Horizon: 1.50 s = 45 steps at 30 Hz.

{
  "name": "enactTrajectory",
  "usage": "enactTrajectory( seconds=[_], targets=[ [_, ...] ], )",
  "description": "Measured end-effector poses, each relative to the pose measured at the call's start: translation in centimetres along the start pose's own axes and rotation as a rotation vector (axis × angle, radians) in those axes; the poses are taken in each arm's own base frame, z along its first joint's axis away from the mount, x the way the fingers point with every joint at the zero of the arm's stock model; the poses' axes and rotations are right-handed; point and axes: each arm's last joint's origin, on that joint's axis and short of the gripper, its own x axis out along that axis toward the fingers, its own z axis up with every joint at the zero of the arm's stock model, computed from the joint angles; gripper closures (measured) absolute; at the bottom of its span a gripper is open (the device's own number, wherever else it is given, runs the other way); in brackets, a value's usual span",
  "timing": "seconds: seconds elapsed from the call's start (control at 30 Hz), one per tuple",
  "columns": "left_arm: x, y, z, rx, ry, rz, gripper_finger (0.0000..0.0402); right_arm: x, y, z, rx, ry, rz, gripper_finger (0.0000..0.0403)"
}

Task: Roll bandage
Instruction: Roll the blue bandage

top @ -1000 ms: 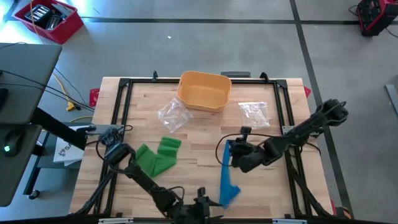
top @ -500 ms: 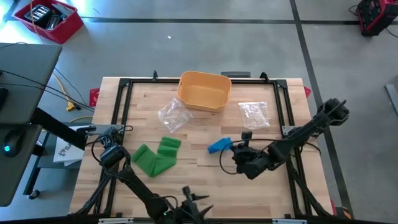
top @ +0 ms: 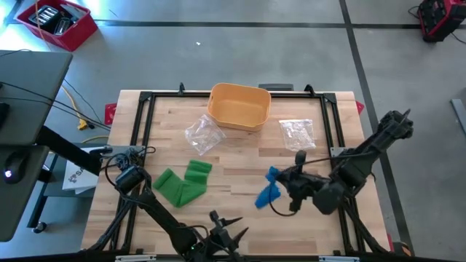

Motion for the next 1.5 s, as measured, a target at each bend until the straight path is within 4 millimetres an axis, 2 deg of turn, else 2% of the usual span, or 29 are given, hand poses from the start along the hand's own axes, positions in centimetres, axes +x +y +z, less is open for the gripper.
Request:
enactTrajectory(
  seconds=[0.1,0.27,0.4,0.57,0.8,1.1,1.33,1.5],
  targets=[
    [0.3,0.3,-0.4,-0.024,0.026,-0.003,0.023,-0.8,0.7,-0.3,-0.074,0.009,0.063,0.0403],
    [1.0,1.1,-1.5,-0.038,0.131,-0.031,0.0232,-1.7,1.5,-0.3,-0.024,-0.008,0.126,0.0403],
    [2.8,1.6,-2.6,-0.043,0.254,-0.061,0.0232,-1.9,1.8,-0.3,0.062,-0.007,0.173,0.0403],
    [5.2,2.1,-4.3,0.055,0.32,-0.057,0.0232,-1.5,1.5,-0.8,0.167,0.045,0.137,0.0403],
    [6.6,2.6,-4.1,0.082,0.375,-0.083,0.0232,-0.5,0.9,-2.1,0.287,0.161,0.12,0.0403],
    [8.8,3.6,-3.9,0.131,0.405,-0.077,0.0232,0.9,3.6,-7.1,0.448,0.322,0.109,0.0403],
    [10.7,3.4,-3.0,0.056,0.402,-0.176,0.0232,0.8,3.8,-7.4,0.475,0.325,0.088,0.0403],
    [11.1,3.4,-2.9,-0.017,0.406,-0.191,0.0232,0.9,3.7,-7.4,0.477,0.325,0.077,0.0403]
  ],
)
